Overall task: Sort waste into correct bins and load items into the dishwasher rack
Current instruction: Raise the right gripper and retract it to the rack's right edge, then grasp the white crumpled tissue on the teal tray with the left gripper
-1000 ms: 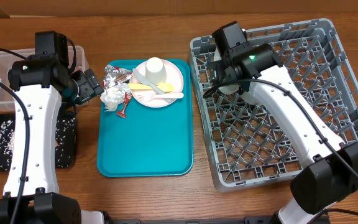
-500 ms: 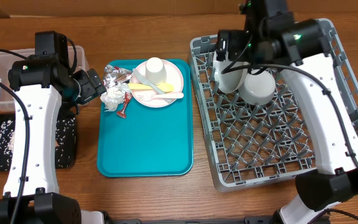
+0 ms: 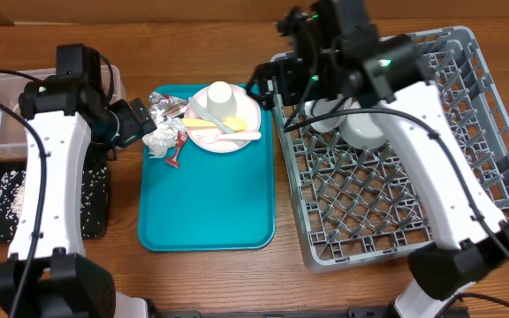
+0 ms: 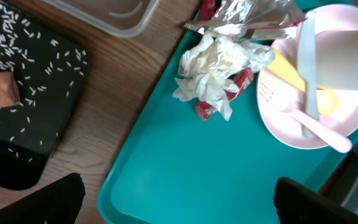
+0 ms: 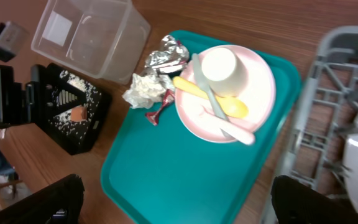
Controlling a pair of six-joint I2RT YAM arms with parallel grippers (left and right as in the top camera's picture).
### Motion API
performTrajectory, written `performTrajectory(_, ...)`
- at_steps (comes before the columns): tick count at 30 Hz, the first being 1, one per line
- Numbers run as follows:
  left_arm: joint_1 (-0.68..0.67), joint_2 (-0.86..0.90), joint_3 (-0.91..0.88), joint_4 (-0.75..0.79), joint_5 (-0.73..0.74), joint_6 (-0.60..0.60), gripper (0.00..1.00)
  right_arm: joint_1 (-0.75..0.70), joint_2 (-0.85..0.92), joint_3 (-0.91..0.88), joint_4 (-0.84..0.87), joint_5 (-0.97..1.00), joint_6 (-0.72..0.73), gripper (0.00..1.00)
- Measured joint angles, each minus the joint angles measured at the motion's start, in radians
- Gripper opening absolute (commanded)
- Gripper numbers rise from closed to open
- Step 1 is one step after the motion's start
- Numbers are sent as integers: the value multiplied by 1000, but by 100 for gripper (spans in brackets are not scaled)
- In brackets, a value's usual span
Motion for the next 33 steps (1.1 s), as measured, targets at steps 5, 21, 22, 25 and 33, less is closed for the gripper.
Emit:
performTrajectory(5, 0, 34, 0, -14, 3, 0, 100, 32, 82, -24, 24, 39, -2, 100)
performTrajectory(21, -70, 35, 0, -38, 115, 172, 100, -243, 135, 36, 43, 204, 74, 100)
performTrajectory(22, -91, 35, -1, -36, 117, 179, 100, -288, 135, 41, 44, 208, 77, 100)
performTrajectory(25, -140, 41, -5, -26, 115, 185, 100, -384, 135, 42, 42, 217, 81, 100)
performTrajectory(33, -190, 149, -18, 34, 9, 181, 100, -554, 135, 42, -3, 225, 82, 100)
